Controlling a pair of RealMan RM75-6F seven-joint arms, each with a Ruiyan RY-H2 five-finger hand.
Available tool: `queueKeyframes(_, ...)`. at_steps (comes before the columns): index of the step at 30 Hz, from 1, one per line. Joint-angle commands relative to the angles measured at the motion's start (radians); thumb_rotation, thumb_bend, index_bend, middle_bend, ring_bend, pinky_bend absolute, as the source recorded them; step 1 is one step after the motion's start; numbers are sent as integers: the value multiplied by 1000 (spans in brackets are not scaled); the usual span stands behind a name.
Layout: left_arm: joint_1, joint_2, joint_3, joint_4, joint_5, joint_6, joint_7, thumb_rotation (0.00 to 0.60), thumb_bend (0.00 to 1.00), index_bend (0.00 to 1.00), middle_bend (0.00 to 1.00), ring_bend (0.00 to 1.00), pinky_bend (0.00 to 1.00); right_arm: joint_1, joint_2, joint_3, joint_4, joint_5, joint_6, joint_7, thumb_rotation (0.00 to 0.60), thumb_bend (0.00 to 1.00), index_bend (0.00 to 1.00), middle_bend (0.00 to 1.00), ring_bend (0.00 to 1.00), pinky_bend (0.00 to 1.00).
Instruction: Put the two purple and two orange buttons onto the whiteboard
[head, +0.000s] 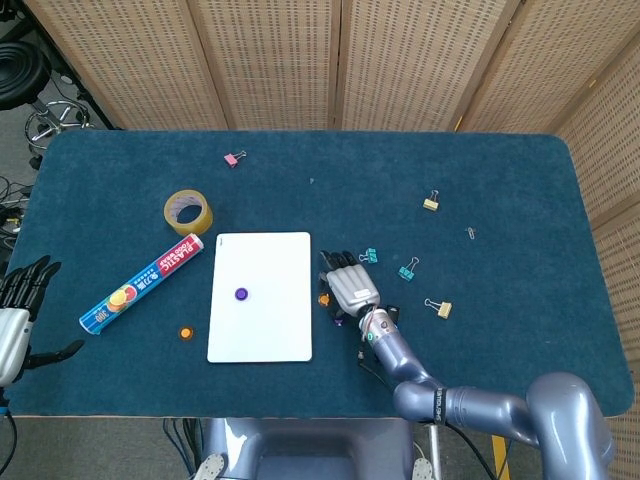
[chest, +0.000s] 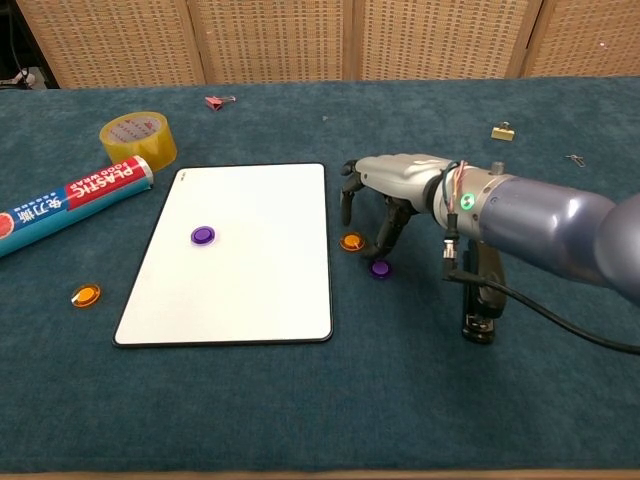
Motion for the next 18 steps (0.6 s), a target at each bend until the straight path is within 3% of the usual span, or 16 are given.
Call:
queueKeyframes(1, 1, 0, -1, 0, 1, 0, 0, 600, 32, 0, 0, 0, 0, 1, 0, -2, -1, 2, 0, 5, 600, 275, 381, 0, 0, 0)
queueKeyframes(18, 6, 2, -11, 1, 0, -10, -6, 600, 32, 0, 0, 0, 0, 14, -17, -9, 31, 7, -8, 36, 600, 311, 401, 0, 0, 0)
